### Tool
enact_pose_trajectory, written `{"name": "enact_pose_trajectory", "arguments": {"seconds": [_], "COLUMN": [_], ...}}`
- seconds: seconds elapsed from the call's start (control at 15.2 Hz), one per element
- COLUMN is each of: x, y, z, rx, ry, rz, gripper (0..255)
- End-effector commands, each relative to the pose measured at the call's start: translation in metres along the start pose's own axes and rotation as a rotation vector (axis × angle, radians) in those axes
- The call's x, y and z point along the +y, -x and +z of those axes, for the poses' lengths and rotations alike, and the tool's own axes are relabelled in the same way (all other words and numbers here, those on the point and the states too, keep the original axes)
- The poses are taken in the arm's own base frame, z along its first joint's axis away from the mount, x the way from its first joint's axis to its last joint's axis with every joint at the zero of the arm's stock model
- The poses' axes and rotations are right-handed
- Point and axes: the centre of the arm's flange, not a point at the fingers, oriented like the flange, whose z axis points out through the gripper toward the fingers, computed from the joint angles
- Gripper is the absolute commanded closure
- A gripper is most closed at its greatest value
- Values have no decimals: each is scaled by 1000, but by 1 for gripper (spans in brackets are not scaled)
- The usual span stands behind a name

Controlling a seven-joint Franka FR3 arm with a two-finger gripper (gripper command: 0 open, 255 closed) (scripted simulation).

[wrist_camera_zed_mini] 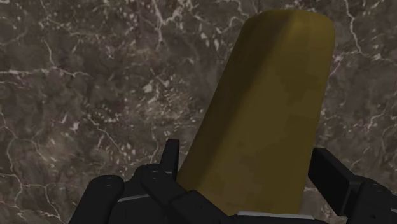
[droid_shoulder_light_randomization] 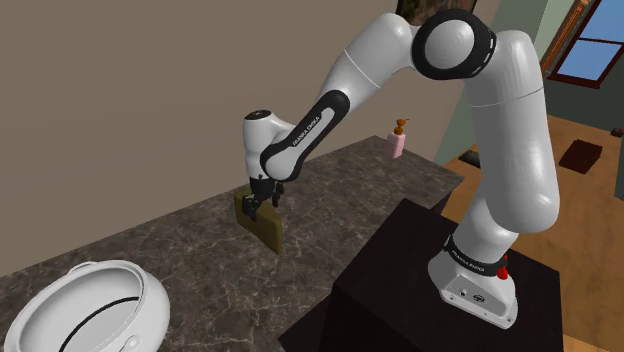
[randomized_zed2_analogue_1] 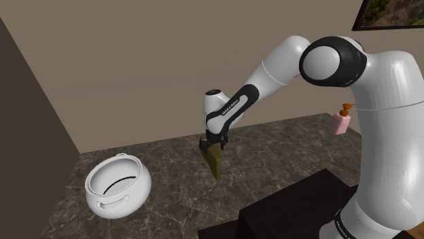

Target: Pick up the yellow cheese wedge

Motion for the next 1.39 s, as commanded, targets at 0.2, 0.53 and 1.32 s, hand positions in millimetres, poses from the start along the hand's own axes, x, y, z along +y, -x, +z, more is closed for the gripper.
{"name": "enact_pose_trajectory", "arguments": {"seconds": [0.2,0.53,1.32], "x": [0,0,0], "y": [0,0,2], "z": [1,1,-57], "rx": [0,0,0], "ry": [0,0,0], "rz": [0,0,0], "gripper": [255,255,255]}}
